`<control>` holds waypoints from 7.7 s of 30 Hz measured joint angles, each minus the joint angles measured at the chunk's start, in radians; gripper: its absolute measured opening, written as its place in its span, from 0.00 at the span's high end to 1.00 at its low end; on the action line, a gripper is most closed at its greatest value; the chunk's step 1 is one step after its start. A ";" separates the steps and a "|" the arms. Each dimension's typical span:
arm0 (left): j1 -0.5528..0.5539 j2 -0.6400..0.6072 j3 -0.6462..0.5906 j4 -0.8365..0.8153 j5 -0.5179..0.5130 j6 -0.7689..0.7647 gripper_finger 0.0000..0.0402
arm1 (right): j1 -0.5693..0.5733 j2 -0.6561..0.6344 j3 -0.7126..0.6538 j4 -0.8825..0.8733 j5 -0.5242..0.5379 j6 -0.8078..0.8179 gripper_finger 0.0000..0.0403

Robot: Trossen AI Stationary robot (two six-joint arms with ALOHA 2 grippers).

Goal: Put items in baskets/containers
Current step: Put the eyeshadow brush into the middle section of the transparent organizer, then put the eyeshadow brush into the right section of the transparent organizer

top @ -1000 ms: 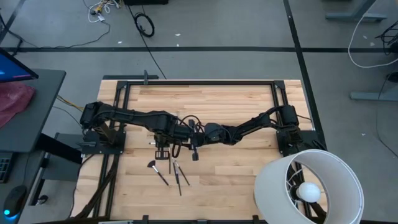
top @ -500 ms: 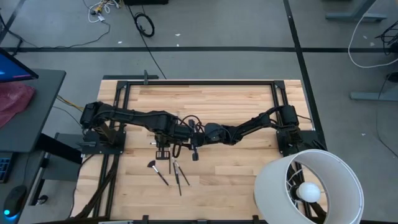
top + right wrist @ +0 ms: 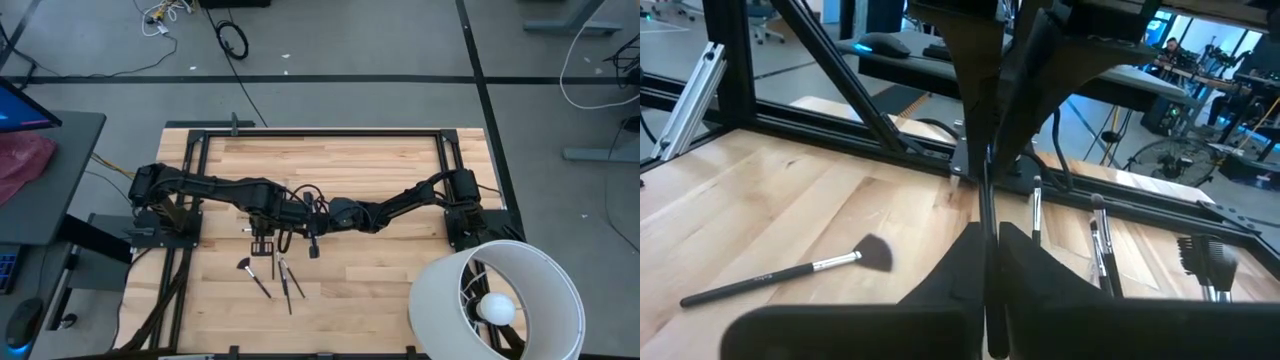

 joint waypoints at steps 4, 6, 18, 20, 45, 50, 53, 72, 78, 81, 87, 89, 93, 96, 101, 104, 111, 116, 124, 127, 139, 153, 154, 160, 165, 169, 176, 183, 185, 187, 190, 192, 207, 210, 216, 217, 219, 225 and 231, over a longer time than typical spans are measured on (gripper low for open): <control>0.000 0.000 0.000 0.001 -0.003 0.000 0.96 | 0.000 0.000 0.000 0.000 0.000 0.000 0.97; 0.000 0.000 0.000 0.002 -0.005 0.000 0.96 | 0.000 0.000 0.000 -0.002 0.000 0.000 0.97; 0.000 0.000 0.000 0.016 -0.138 -0.004 0.71 | -0.001 0.000 0.000 -0.028 0.033 0.003 0.98; -0.004 0.000 0.000 0.013 -0.146 -0.026 0.66 | 0.000 0.000 0.000 -0.028 0.070 0.003 0.98; -0.297 -0.483 -0.242 -0.012 -0.638 -0.581 0.69 | 0.068 -0.181 -0.023 -0.373 0.267 0.022 0.98; -0.378 -0.650 -0.600 0.544 -0.680 -0.470 0.70 | 0.111 -0.268 -0.029 -0.365 0.294 -0.035 0.98; -0.395 -0.677 -0.772 0.888 -0.684 -0.229 0.69 | 0.116 -0.292 -0.029 -0.398 0.288 -0.013 0.98; -0.376 -0.679 -0.920 1.159 -0.772 0.016 0.69 | 0.108 -0.291 -0.030 -0.389 0.244 0.083 0.98; -0.376 -0.679 -0.920 1.162 -0.773 0.022 0.73 | 0.105 -0.291 -0.030 -0.393 0.241 0.084 0.98; -0.376 -0.679 -0.920 1.162 -0.773 0.022 0.77 | 0.102 -0.291 -0.030 -0.397 0.241 0.094 0.98; -0.376 -0.679 -0.920 1.160 -0.770 0.022 0.88 | 0.096 -0.291 -0.030 -0.405 0.241 0.099 0.97; -0.377 -0.678 -0.921 1.159 -0.760 0.024 0.92 | 0.095 -0.291 -0.030 -0.411 0.236 0.099 0.97; -0.377 -0.678 -0.921 1.159 -0.756 0.026 0.95 | 0.094 -0.291 -0.028 -0.430 0.233 0.099 0.97; -0.376 -0.678 -0.921 1.160 -0.752 0.022 0.95 | 0.093 -0.291 -0.028 -0.438 0.240 0.102 0.93; -0.375 -0.678 -0.902 1.105 -0.759 -0.007 0.95 | 0.093 -0.291 -0.028 -0.509 0.271 0.113 0.81; -0.375 -0.678 -0.803 0.933 -0.799 -0.010 0.95 | 0.098 -0.291 -0.029 -0.638 0.325 0.177 0.73; -0.225 -0.617 -0.367 0.283 -0.504 -0.212 0.95 | 0.099 -0.263 -0.030 -0.744 0.341 0.305 0.57; -0.051 -0.476 -0.166 -0.139 -0.290 -0.360 0.95 | 0.102 -0.250 -0.029 -0.691 0.336 0.292 0.52; 0.065 -0.257 -0.187 -0.126 -0.185 -0.200 0.94 | 0.104 -0.249 -0.029 -0.676 0.335 0.283 0.51; 0.087 -0.191 -0.190 -0.129 -0.172 -0.083 0.94 | 0.104 -0.249 -0.029 -0.677 0.334 0.266 0.51; 0.102 -0.021 -0.190 -0.065 -0.415 0.252 0.92 | 0.104 -0.249 -0.029 -0.679 0.334 0.261 0.51; 0.091 0.038 -0.184 -0.046 -0.445 0.138 0.62 | 0.105 -0.249 -0.029 -0.670 0.332 0.305 0.51; 0.085 0.035 -0.173 -0.093 -0.443 0.088 0.60 | 0.105 -0.249 -0.029 -0.669 0.332 0.315 0.51; 0.007 -0.077 -0.140 -0.100 -0.427 -0.088 0.57 | 0.126 -0.232 -0.029 -0.626 0.334 0.322 0.51; -0.110 -0.214 -0.143 -0.092 -0.548 -0.328 0.58 | 0.150 -0.149 -0.029 -0.457 0.336 0.319 0.51; -0.244 -0.304 -0.188 0.062 -0.627 -0.380 0.59 | 0.171 -0.059 -0.028 -0.317 0.337 0.350 0.51; -0.452 -0.390 -0.538 0.615 -0.756 -0.400 0.59 | 0.232 0.097 0.032 -0.225 0.405 0.416 0.54; -0.501 -0.391 -0.907 1.192 -0.791 -0.417 0.59 | 0.305 0.223 0.161 -0.246 0.432 0.450 0.54; -0.500 -0.391 -0.968 1.267 -0.802 -0.426 0.59 | 0.318 0.250 0.198 -0.284 0.492 0.450 0.53; -0.497 -0.391 -0.996 1.279 -0.801 -0.423 0.59 | 0.319 0.279 0.233 -0.324 0.561 0.449 0.53; -0.486 -0.391 -1.011 1.282 -0.789 -0.421 0.59 | 0.317 0.295 0.251 -0.378 0.615 0.494 0.54; -0.479 -0.391 -1.011 1.281 -0.788 -0.414 0.59 | 0.314 0.297 0.247 -0.380 0.613 0.579 0.54; -0.458 -0.391 -1.010 1.279 -0.756 -0.421 0.59 | 0.312 0.258 0.237 -0.429 0.561 0.495 0.54; -0.458 -0.391 -1.010 1.277 -0.727 -0.432 0.59 | 0.315 0.204 0.237 -0.463 0.563 0.464 0.54; -0.461 -0.391 -1.010 1.286 -0.689 -0.453 0.59 | 0.312 0.182 0.238 -0.448 0.556 0.474 0.54; -0.461 -0.391 -1.010 1.294 -0.684 -0.454 0.59 | 0.312 0.183 0.239 -0.446 0.530 0.482 0.54; -0.461 -0.391 -1.010 1.309 -0.682 -0.454 0.59 | 0.314 0.195 0.240 -0.437 0.494 0.537 0.54; -0.461 -0.391 -1.010 1.332 -0.687 -0.454 0.59 | 0.329 0.264 0.238 -0.429 0.563 0.610 0.54; -0.462 -0.391 -1.010 1.393 -0.684 -0.425 0.59 | 0.329 0.312 0.244 -0.436 0.616 0.630 0.54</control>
